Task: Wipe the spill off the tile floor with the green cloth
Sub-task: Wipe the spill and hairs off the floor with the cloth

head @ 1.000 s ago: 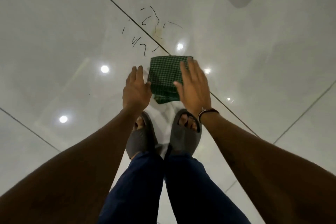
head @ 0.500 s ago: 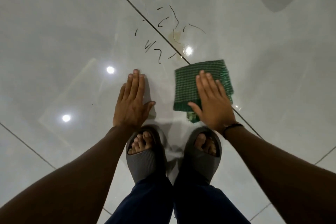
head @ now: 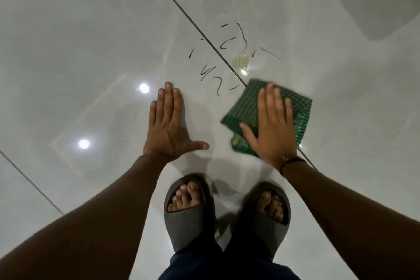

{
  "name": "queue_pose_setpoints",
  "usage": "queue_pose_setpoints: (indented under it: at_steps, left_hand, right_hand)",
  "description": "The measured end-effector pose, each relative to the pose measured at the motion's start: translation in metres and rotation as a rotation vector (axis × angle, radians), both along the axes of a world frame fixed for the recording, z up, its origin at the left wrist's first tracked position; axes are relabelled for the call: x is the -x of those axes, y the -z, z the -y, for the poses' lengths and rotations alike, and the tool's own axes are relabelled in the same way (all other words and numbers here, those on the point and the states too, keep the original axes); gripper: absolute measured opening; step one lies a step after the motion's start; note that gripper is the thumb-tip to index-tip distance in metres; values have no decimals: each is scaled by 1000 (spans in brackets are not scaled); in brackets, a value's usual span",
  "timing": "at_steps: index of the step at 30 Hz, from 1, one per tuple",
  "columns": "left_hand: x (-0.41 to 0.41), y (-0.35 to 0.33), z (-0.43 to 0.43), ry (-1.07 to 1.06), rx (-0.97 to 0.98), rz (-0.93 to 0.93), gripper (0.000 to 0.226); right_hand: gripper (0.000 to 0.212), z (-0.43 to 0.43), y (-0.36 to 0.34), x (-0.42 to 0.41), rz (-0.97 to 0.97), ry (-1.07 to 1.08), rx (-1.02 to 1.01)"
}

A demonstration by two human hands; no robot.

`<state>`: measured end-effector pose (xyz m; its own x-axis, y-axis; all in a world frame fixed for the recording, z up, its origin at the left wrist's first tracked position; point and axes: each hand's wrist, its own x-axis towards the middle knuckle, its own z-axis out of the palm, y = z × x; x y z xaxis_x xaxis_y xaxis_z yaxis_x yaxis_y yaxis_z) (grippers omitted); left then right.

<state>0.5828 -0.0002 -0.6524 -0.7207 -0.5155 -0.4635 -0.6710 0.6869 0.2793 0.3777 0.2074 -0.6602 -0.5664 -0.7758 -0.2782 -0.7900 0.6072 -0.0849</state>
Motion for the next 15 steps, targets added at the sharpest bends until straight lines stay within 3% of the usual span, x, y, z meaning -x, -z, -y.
queue_pose_setpoints:
  at_steps: [2, 4, 7, 11, 13, 15]
  left_hand:
    - [3, 1, 0, 7, -2, 8, 168]
    - [3, -2, 1, 7, -1, 20, 169]
    - [10, -5, 1, -1, -13, 55, 171]
    - [12, -10, 2, -7, -43, 74, 172]
    - [12, -8, 2, -10, -46, 81, 173]
    - [11, -6, 2, -27, -33, 74, 173]
  right_hand:
    - [99, 45, 0, 11, -40, 218, 41]
    - [98, 83, 1, 9, -22, 248, 75]
    - [96, 79, 6, -6, 3, -42, 61]
    - [97, -7, 2, -6, 6, -429, 10]
    - [97, -42, 0, 28, -32, -459, -17]
    - [98, -40, 1, 61, -64, -293, -10]
